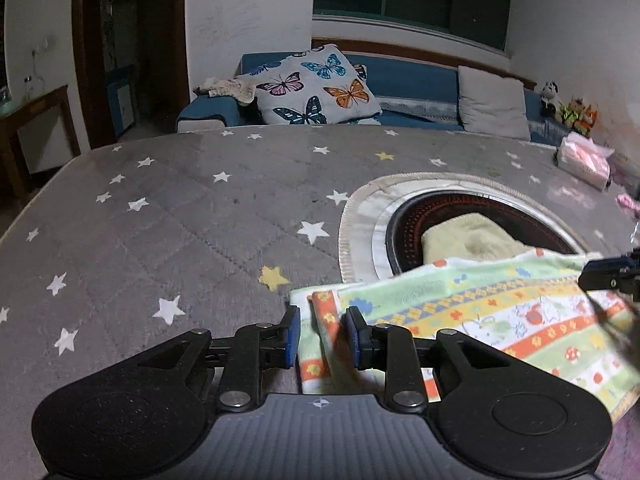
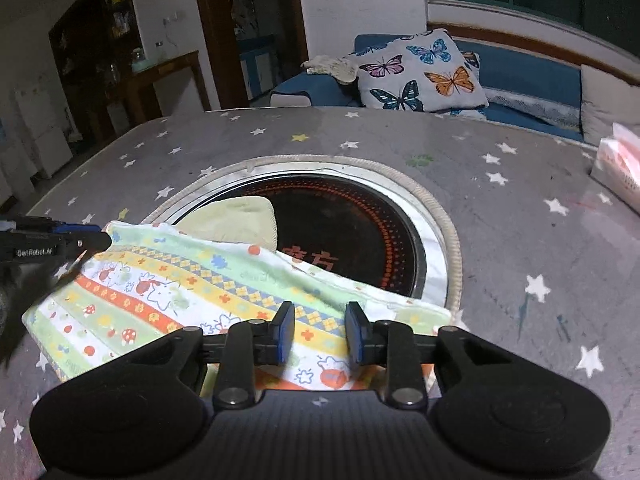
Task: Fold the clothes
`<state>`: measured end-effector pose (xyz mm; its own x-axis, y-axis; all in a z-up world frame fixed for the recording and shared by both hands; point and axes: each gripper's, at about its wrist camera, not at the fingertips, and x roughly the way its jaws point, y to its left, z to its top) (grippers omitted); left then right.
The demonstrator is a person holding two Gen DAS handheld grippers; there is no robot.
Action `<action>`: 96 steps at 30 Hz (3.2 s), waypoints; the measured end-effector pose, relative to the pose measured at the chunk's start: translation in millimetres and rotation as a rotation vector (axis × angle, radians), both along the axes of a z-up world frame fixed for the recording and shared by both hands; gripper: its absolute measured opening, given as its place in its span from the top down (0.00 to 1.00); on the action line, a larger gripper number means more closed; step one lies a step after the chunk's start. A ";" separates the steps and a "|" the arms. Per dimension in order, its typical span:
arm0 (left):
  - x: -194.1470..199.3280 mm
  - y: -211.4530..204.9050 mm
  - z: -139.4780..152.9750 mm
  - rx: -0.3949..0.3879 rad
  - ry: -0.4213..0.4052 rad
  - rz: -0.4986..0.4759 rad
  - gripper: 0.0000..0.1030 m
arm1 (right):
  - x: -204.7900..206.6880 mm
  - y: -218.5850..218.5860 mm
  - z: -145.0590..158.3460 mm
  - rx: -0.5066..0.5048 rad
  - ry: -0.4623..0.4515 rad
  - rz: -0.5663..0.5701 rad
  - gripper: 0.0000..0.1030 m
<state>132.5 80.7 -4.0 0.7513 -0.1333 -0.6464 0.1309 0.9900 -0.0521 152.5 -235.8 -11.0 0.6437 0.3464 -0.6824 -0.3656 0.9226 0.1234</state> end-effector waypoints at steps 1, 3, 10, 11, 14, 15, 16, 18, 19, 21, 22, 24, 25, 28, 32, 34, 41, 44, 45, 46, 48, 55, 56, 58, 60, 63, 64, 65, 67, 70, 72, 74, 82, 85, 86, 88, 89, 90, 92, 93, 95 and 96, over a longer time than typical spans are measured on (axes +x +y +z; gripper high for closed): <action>0.8 0.7 -0.2 -0.004 -0.001 0.004 0.73 | -1.5 2.8 2.5 -0.005 -0.005 0.009 0.74; 2.2 2.2 -1.8 -0.012 0.000 0.009 0.73 | -4.4 8.4 7.4 -0.014 -0.016 0.026 0.73; -2.9 12.4 9.8 -0.024 -0.012 0.036 0.67 | -27.7 50.7 25.0 -0.051 -0.066 0.177 0.70; -4.7 16.5 13.3 -0.021 -0.019 0.051 0.59 | -32.4 59.2 27.2 -0.056 -0.074 0.208 0.68; -10.0 31.2 22.9 -0.027 -0.037 0.090 0.46 | -48.6 89.9 30.7 -0.077 -0.099 0.311 0.65; -12.6 35.9 25.9 -0.032 -0.042 0.097 0.46 | -54.1 100.7 31.5 -0.086 -0.109 0.347 0.64; -15.0 40.3 28.3 -0.039 -0.044 0.108 0.42 | -59.5 111.7 32.1 -0.095 -0.119 0.384 0.61; -20.2 48.5 31.8 -0.058 -0.045 0.128 0.35 | -69.8 135.1 30.9 -0.114 -0.133 0.457 0.59; -23.2 52.3 33.0 -0.074 -0.043 0.132 0.33 | -73.9 143.2 30.1 -0.122 -0.140 0.484 0.58; -29.4 57.1 33.6 -0.109 -0.032 0.138 0.32 | -83.7 165.0 25.5 -0.153 -0.157 0.548 0.56; -32.1 58.7 33.0 -0.129 -0.023 0.140 0.32 | -88.4 176.1 22.9 -0.171 -0.166 0.579 0.56; -37.1 62.1 30.3 -0.174 0.001 0.142 0.32 | -96.2 196.0 16.0 -0.217 -0.189 0.623 0.56; -39.2 63.5 28.8 -0.195 0.014 0.141 0.32 | -99.4 205.1 12.0 -0.244 -0.204 0.640 0.56; -43.6 66.7 23.1 -0.255 0.046 0.140 0.31 | -104.0 223.9 0.4 -0.309 -0.229 0.658 0.59; -46.6 69.6 15.4 -0.330 0.088 0.152 0.22 | -103.3 231.6 -4.3 -0.331 -0.226 0.635 0.73; -47.0 68.7 12.1 -0.360 0.109 0.158 0.22 | -99.2 228.8 0.8 -0.295 -0.208 0.612 0.84; -46.8 65.2 9.0 -0.494 0.166 0.180 0.19 | -96.2 211.2 25.4 -0.187 -0.216 0.555 0.89; -45.5 60.8 6.7 -0.560 0.194 0.169 0.22 | -97.8 203.0 30.4 -0.166 -0.224 0.545 0.90; -45.3 59.0 5.7 -0.576 0.200 0.162 0.25 | -98.5 199.7 32.2 -0.155 -0.224 0.542 0.90; -44.7 57.1 4.5 -0.592 0.210 0.155 0.32 | -99.3 198.6 33.6 -0.150 -0.225 0.544 0.90; -42.7 53.8 0.7 -0.630 0.235 0.142 0.51 | -101.7 195.7 35.3 -0.141 -0.226 0.550 0.90; -44.2 48.6 -8.3 -0.639 0.248 0.124 0.89 | -106.7 173.9 38.6 -0.078 -0.194 0.559 0.87; -45.3 48.2 -7.2 -0.629 0.242 0.119 0.89 | -106.3 166.4 40.0 -0.071 -0.195 0.544 0.87; -46.0 47.3 -6.3 -0.616 0.236 0.116 0.89 | -101.4 149.9 41.4 -0.060 -0.188 0.502 0.87; -46.4 46.1 -6.0 -0.605 0.233 0.115 0.89 | -88.7 131.4 39.2 -0.067 -0.175 0.436 0.87; -46.8 43.3 -6.3 -0.592 0.230 0.117 0.89 | -63.7 102.1 32.7 -0.094 -0.152 0.318 0.86; -47.3 42.8 -5.9 -0.588 0.229 0.117 0.89 | -50.5 90.0 26.6 -0.102 -0.134 0.269 0.86; -46.7 42.6 -5.5 -0.585 0.229 0.118 0.89 | -40.8 80.4 21.9 -0.102 -0.111 0.225 0.86; -44.8 42.0 -4.6 -0.578 0.231 0.119 0.89 | -23.7 61.8 10.8 -0.106 -0.079 0.154 0.86; -43.7 40.2 -2.8 -0.562 0.229 0.117 0.89 | -6.8 38.1 -2.8 -0.099 -0.046 0.075 0.86; -43.1 39.4 -2.1 -0.553 0.226 0.114 0.89 | -2.6 24.1 -6.7 -0.098 -0.043 0.034 0.76; -42.6 38.3 -1.5 -0.543 0.225 0.110 0.89 | -3.3 12.4 -6.6 -0.103 -0.056 0.001 0.73; -42.6 34.5 -0.7 -0.500 0.207 0.091 0.89 | -2.1 -25.3 -8.7 -0.120 -0.079 -0.160 0.63; -42.4 33.9 -0.4 -0.492 0.204 0.088 0.89 | 0.0 -34.2 -9.7 -0.082 -0.063 -0.189 0.61; -42.3 33.6 -0.4 -0.490 0.203 0.088 0.89 | 0.4 -34.9 -10.5 -0.068 -0.055 -0.190 0.61; -42.3 33.1 -0.2 -0.488 0.201 0.088 0.88 | 0.6 -32.5 -12.6 -0.050 -0.050 -0.187 0.61; -42.4 33.1 -0.1 -0.488 0.201 0.088 0.89 | 0.2 -31.0 -12.9 -0.043 -0.049 -0.184 0.61; -42.4 33.2 0.0 -0.488 0.201 0.088 0.88 | -0.2 -29.5 -13.0 -0.031 -0.044 -0.178 0.61; -42.4 33.3 0.0 -0.487 0.198 0.089 0.88 | 0.3 -25.0 -14.1 -0.020 -0.034 -0.165 0.62; -42.3 33.4 0.0 -0.487 0.196 0.089 0.89 | 0.4 -22.5 -15.0 -0.029 -0.037 -0.163 0.63; -42.6 32.4 0.2 -0.482 0.191 0.090 0.89 | 0.2 -18.3 -15.2 -0.040 -0.043 -0.156 0.72; -43.2 31.7 1.4 -0.479 0.187 0.090 0.89 | -0.2 -17.3 -14.3 -0.039 -0.045 -0.154 0.81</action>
